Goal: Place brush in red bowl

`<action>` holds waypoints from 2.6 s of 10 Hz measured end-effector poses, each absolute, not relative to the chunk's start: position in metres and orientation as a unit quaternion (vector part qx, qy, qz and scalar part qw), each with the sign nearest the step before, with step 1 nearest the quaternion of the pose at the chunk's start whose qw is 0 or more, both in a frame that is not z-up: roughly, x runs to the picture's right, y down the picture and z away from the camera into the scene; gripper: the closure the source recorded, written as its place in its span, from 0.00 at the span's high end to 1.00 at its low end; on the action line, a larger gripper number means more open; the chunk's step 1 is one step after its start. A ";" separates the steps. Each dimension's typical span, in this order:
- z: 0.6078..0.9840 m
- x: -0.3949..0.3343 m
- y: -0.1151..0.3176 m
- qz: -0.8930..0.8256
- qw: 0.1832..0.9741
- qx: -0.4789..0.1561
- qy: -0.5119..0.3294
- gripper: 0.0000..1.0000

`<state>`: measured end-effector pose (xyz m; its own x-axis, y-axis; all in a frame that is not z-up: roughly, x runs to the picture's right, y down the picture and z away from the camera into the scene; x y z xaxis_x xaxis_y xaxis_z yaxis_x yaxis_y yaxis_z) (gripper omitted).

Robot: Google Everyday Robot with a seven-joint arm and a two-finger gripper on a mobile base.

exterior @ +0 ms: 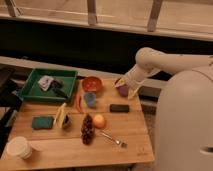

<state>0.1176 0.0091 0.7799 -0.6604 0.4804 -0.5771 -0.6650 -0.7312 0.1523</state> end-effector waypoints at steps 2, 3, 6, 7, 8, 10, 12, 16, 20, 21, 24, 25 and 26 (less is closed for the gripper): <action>0.780 0.118 0.009 0.894 0.320 -0.259 0.178 0.63; 0.780 0.118 0.009 0.894 0.320 -0.259 0.178 0.63; 0.780 0.118 0.009 0.894 0.320 -0.259 0.178 0.63; 0.780 0.118 0.009 0.894 0.320 -0.259 0.178 0.63; 0.780 0.118 0.009 0.894 0.320 -0.259 0.178 0.63; 0.780 0.118 0.009 0.894 0.320 -0.259 0.178 0.63; 0.780 0.118 0.009 0.894 0.320 -0.259 0.178 0.63; 0.780 0.118 0.009 0.894 0.320 -0.259 0.178 0.63; 0.780 0.119 0.008 0.893 0.326 -0.254 0.180 0.63; 0.779 0.113 0.003 0.888 0.342 -0.251 0.178 0.63; 0.779 0.064 -0.016 0.854 0.417 -0.268 0.159 0.63; 0.780 0.038 -0.021 0.838 0.445 -0.279 0.150 0.63; 0.779 0.008 -0.026 0.816 0.478 -0.294 0.137 0.63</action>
<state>0.0080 -0.0257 0.7792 -0.3702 0.6999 -0.6108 -0.8607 -0.5058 -0.0579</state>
